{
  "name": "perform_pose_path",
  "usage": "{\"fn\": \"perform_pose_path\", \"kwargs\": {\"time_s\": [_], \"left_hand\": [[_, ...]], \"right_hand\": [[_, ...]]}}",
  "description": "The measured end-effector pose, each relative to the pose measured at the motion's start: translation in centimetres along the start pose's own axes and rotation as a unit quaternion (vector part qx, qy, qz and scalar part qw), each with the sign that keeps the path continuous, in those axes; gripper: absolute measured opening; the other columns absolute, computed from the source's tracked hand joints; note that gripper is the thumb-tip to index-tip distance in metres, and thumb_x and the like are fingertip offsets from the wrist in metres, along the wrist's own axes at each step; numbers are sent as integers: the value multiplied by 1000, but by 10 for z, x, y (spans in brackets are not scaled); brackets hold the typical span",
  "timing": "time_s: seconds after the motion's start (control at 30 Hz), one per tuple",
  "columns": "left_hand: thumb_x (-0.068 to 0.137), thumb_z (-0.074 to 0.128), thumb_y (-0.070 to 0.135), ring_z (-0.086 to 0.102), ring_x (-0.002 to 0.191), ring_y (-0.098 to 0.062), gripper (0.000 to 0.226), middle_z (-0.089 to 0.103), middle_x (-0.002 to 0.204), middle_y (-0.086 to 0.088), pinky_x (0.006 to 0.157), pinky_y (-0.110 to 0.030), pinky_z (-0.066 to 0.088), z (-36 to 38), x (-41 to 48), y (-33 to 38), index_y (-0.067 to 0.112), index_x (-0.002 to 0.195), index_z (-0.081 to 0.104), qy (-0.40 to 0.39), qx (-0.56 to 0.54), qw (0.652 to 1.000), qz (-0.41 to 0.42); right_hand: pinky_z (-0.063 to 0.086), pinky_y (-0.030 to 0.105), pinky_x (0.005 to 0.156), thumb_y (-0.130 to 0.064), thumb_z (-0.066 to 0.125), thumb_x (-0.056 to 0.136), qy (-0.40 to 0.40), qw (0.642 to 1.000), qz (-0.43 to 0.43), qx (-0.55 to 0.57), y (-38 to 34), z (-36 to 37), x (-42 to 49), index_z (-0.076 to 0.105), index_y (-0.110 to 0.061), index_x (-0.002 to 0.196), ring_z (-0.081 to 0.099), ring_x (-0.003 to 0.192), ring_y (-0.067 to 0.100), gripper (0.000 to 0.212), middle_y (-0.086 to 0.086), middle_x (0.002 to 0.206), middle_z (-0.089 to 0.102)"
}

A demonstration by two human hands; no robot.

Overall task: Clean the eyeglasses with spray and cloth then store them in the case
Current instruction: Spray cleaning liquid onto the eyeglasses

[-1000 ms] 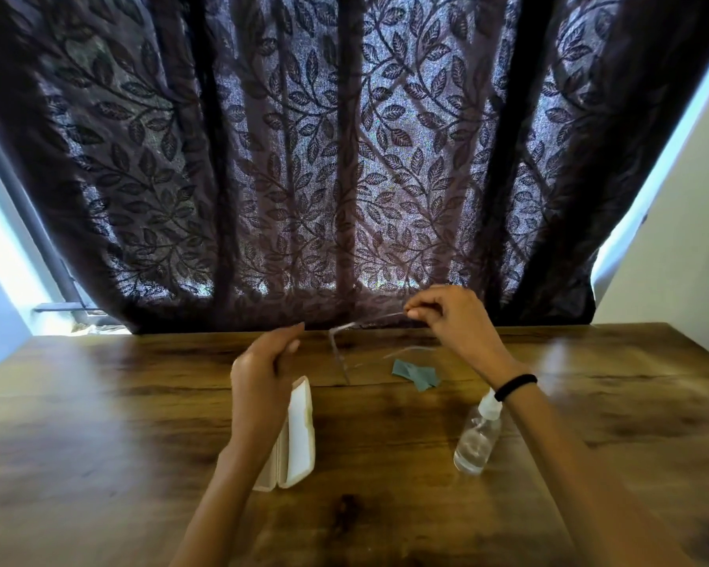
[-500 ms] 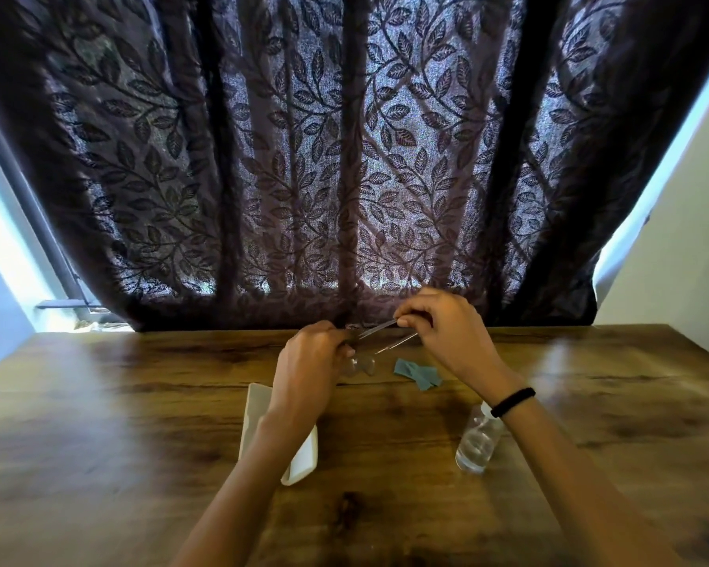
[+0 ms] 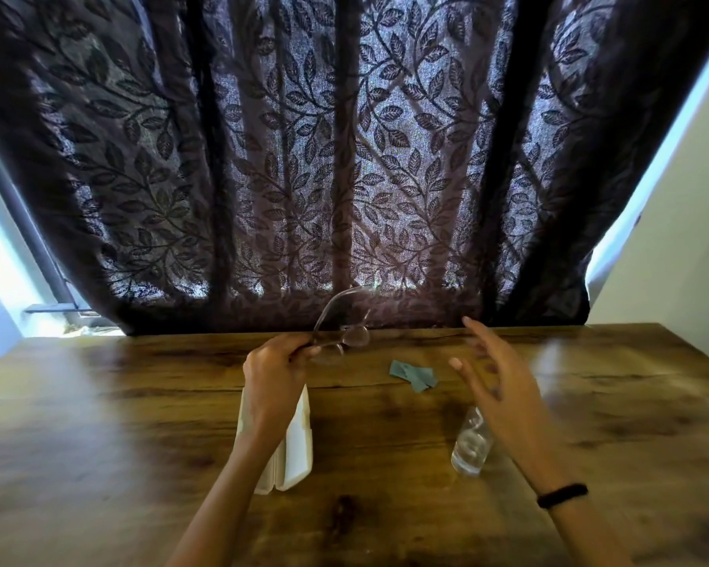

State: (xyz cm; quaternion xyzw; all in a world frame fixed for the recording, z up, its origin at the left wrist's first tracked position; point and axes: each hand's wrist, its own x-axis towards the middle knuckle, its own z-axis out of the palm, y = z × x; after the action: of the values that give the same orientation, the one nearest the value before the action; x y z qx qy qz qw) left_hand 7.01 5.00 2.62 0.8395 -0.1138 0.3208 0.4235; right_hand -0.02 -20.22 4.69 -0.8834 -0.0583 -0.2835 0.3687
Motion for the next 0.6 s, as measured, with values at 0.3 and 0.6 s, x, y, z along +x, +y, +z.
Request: {"fn": "perform_pose_path", "kwargs": {"time_s": [0.3, 0.6], "left_hand": [[74, 73, 12, 63, 62, -5, 13, 69, 74, 10, 56, -23, 52, 6, -6, -5, 18, 85, 73, 20, -69, 996, -50], [76, 71, 8, 67, 78, -9, 14, 73, 85, -1, 69, -13, 50, 15, -14, 11, 8, 89, 74, 8, -100, 992, -78]], "right_hand": [[52, 47, 90, -40, 53, 85, 61, 998, -9, 16, 34, 40, -58, 8, -48, 139, 45, 119, 14, 70, 3, 140, 36], [47, 15, 63, -23, 49, 93, -85, 996, -29, 3, 11, 66, -18, 12, -39, 137, 55, 76, 2, 60, 7, 124, 54]]}}
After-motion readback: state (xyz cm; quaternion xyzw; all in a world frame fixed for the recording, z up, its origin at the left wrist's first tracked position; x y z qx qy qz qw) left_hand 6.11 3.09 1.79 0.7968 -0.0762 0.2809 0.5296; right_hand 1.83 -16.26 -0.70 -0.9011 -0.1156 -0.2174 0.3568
